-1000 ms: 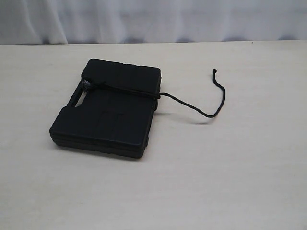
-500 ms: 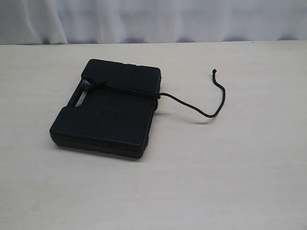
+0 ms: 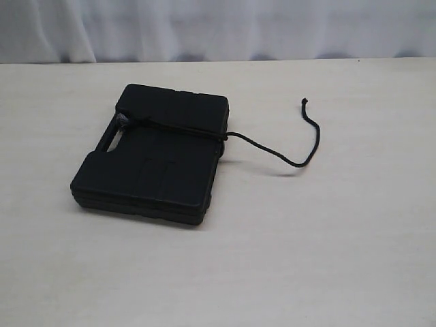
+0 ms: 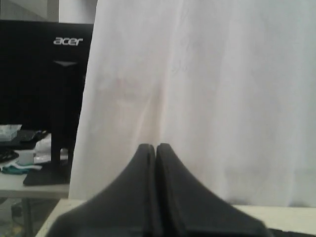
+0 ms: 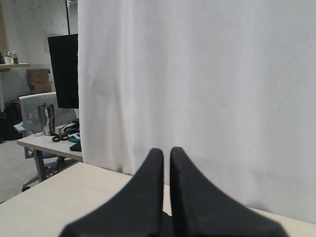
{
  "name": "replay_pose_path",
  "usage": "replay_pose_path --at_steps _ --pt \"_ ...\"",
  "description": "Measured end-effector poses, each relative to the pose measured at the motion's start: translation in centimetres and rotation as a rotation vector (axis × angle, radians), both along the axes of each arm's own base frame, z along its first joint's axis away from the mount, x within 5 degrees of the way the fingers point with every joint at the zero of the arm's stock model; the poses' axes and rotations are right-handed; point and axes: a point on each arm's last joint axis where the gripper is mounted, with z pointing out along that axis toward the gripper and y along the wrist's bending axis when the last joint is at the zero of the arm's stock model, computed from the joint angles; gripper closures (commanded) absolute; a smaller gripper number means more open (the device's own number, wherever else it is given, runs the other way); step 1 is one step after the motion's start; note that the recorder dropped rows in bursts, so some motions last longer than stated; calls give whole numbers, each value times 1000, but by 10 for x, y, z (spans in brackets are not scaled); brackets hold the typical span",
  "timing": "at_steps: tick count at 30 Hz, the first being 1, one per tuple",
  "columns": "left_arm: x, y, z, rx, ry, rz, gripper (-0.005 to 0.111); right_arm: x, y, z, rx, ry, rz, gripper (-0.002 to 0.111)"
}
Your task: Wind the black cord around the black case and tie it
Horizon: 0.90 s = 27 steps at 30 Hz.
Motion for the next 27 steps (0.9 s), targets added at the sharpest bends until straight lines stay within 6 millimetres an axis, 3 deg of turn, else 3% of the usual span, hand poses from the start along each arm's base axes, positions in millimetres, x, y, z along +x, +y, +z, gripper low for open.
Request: replay_pose_path --at_steps 9,27 --pt "11 1 -51 9 163 4 107 0 0 0 0 0 0 104" --pt "9 2 -75 56 426 13 107 0 0 0 0 0 0 104"
